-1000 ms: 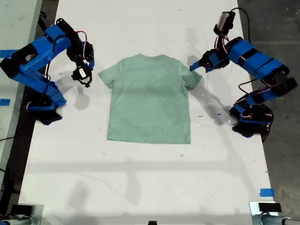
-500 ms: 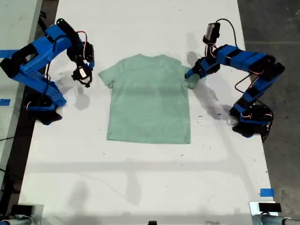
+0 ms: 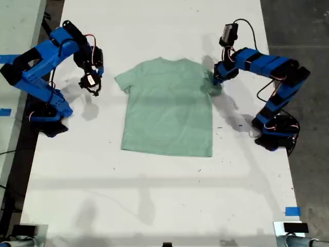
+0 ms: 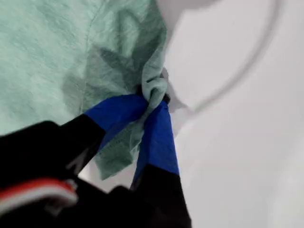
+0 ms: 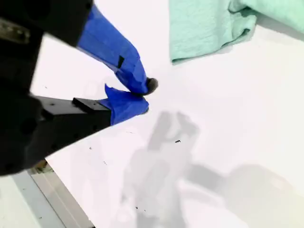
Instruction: Fold tshirt
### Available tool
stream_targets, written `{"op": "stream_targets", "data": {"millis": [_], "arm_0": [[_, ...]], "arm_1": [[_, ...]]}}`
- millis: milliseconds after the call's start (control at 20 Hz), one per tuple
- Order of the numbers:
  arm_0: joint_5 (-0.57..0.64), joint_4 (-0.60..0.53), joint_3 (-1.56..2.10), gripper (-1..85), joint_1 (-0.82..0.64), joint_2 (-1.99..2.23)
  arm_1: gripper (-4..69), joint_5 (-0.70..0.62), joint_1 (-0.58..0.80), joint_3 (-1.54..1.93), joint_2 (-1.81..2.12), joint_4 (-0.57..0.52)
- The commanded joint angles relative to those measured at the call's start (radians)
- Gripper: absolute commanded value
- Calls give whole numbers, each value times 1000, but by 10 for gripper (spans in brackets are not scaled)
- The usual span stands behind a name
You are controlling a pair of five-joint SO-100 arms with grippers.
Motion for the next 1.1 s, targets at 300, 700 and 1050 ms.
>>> {"op": "stream_targets", "data": {"millis": [300,700,1050], "arm_0": [[-6,-11,-54,0,25,5],[-15,-15,-54,0,35,5],[-23,-17,-55,0,51,3]], "arm_1": [[-21,166,-198,-420,143,394],[-19,376,-439,-681,-48,242],[269,443,-477,-742,-428,2]]}}
